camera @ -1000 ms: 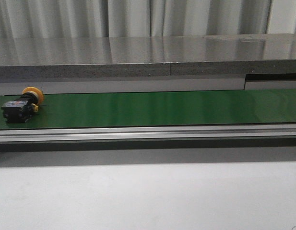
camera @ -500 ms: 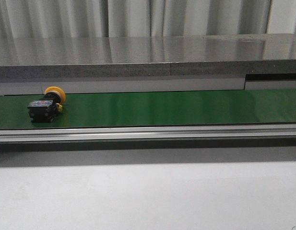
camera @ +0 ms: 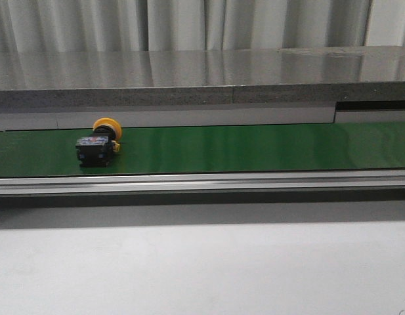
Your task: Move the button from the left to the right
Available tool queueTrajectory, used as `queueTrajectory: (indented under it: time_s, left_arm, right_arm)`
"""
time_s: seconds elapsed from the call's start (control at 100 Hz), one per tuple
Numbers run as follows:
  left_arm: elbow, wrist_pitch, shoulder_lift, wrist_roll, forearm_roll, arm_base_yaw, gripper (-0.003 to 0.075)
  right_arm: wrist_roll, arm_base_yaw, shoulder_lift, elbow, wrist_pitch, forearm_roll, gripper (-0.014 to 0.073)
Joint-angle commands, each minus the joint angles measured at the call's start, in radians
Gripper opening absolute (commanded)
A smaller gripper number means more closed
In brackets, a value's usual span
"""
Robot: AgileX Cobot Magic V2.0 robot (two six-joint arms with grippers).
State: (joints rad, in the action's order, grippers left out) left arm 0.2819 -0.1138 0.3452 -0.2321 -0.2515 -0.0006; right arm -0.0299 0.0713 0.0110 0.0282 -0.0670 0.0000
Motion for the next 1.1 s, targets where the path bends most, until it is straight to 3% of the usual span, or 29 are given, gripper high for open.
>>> queueTrajectory:
  time_s: [0.0,0.11,0.65,0.84,1.09]
  left_arm:
    - [0.028,0.085,0.008,0.002,-0.013,-0.006,0.0171]
    - [0.028,0.085,0.008,0.002,-0.013,-0.006,-0.0023]
    - [0.028,0.083,0.008,0.002,-0.013,-0.006,-0.0020]
    - [0.028,0.083,0.008,0.002,-0.013,-0.006,-0.0020]
    - [0.028,0.082,0.008,0.002,-0.013,-0.006,-0.0020]
  right_arm:
    - [0.001,0.000,0.019,-0.018,0.078,-0.005,-0.0067]
    - [0.001,0.000,0.019,-0.018,0.078,-0.005,-0.0067]
    - [0.001,0.000,0.019,-0.035,0.148,0.000,-0.0067]
    - [0.001,0.000,-0.005,-0.149,0.035,0.000,-0.0067]
    - [0.001,0.000,-0.200,-0.406,-0.269,0.049,-0.0067]
